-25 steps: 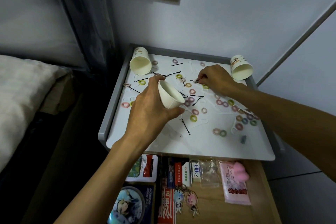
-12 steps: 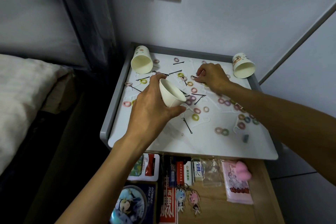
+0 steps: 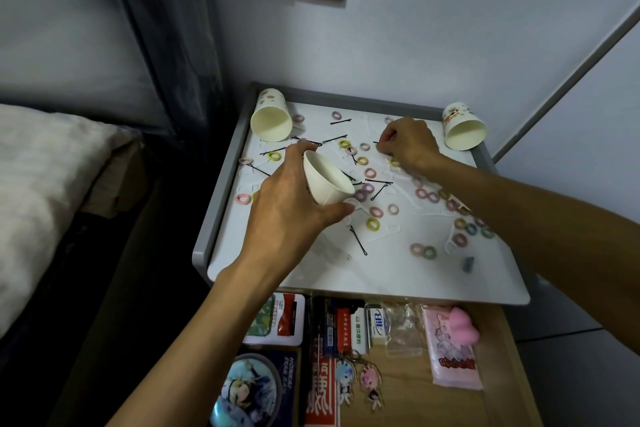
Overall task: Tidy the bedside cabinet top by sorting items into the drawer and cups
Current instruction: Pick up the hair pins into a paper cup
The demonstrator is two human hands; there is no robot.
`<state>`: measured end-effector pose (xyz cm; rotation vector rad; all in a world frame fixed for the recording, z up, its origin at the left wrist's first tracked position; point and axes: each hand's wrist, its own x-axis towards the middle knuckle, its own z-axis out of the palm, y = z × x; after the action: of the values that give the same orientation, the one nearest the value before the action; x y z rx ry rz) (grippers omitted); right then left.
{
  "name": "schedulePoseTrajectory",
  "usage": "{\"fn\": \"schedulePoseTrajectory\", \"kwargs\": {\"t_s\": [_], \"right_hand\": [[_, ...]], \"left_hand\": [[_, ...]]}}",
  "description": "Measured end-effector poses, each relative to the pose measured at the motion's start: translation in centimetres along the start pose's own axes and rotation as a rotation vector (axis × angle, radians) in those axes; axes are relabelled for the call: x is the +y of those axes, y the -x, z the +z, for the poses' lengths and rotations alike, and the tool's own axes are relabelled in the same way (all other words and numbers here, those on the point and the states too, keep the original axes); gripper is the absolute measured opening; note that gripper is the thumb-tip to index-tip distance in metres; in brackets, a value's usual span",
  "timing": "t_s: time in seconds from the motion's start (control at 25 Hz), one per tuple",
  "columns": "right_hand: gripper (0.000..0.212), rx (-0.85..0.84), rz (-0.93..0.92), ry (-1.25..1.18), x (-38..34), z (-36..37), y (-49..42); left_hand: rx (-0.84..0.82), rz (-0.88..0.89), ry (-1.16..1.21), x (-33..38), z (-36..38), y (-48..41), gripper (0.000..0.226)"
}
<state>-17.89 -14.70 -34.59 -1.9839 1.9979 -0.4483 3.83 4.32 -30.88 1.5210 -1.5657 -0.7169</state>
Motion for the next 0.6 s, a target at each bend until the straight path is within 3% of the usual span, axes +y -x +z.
{"fn": "schedulePoseTrajectory", "kwargs": {"t_s": [0.2, 0.44, 0.6], "right_hand": [[0.007, 0.056, 0.052, -0.026, 0.6, -1.1, -0.8], [0.042, 0.048, 0.215, 0.073, 0.8, 0.8, -1.9], [0.041, 0.056, 0.200, 0.141, 0.1, 1.1, -1.7]], "left_hand": [[-0.003, -0.004, 0.007, 0.0, 0.0, 0.0, 0.082], [-0.006, -0.004, 0.027, 0.1, 0.0, 0.1, 0.081], [-0.004, -0.005, 0.020, 0.0, -0.1, 0.0, 0.081]]}}
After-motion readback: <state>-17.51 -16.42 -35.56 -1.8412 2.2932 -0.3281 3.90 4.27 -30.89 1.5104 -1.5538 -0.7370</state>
